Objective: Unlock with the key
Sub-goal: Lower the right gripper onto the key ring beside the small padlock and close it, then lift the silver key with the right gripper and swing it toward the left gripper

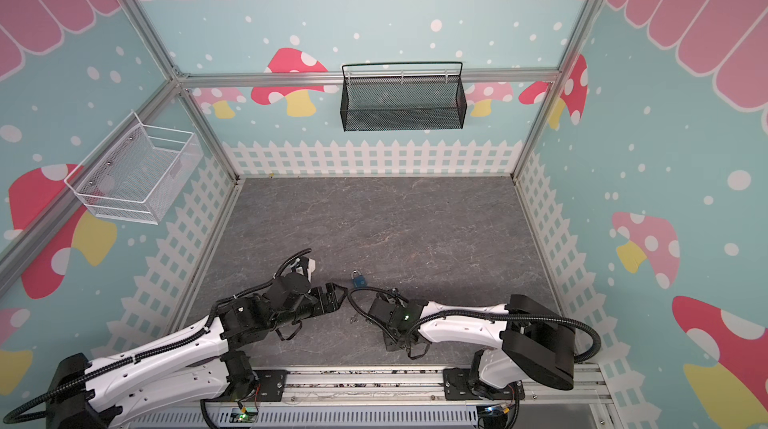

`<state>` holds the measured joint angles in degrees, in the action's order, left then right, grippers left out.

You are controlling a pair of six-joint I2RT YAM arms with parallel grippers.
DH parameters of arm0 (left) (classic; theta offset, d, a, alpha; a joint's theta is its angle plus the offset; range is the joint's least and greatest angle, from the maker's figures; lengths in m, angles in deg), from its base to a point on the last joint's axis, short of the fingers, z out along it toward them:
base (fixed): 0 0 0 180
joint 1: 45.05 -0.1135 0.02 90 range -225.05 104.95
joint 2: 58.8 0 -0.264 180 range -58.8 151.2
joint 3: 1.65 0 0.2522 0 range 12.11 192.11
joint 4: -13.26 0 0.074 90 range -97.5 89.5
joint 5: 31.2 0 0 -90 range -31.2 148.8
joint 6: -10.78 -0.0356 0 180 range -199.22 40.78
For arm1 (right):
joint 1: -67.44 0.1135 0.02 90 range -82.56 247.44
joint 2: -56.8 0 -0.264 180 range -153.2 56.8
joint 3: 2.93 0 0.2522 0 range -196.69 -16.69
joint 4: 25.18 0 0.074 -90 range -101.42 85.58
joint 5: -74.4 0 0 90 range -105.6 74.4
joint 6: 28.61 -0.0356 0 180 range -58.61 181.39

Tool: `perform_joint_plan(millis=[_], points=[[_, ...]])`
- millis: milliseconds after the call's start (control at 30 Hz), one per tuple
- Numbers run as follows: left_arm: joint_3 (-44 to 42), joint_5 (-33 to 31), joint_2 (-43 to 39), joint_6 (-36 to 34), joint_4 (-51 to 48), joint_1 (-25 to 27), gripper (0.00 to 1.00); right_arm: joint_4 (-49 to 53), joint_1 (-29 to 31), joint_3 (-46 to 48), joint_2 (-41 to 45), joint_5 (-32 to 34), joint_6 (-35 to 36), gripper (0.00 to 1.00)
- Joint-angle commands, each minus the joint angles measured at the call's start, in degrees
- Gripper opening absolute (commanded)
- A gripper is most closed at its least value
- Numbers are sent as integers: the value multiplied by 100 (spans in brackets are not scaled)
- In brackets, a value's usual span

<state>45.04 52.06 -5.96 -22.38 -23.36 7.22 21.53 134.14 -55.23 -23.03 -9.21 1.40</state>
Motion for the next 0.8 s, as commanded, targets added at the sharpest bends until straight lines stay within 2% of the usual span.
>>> perform_joint_plan(millis=[0,500,767], points=[[114,42,29,158,105,29,96,24,-43,127,91,11,-53,15],[-16,7,-184,289,198,29,96,-181,-43,228,199,129,254,0],[-110,-5,-418,365,341,24,96,-307,-43,305,765,379,704,0]])
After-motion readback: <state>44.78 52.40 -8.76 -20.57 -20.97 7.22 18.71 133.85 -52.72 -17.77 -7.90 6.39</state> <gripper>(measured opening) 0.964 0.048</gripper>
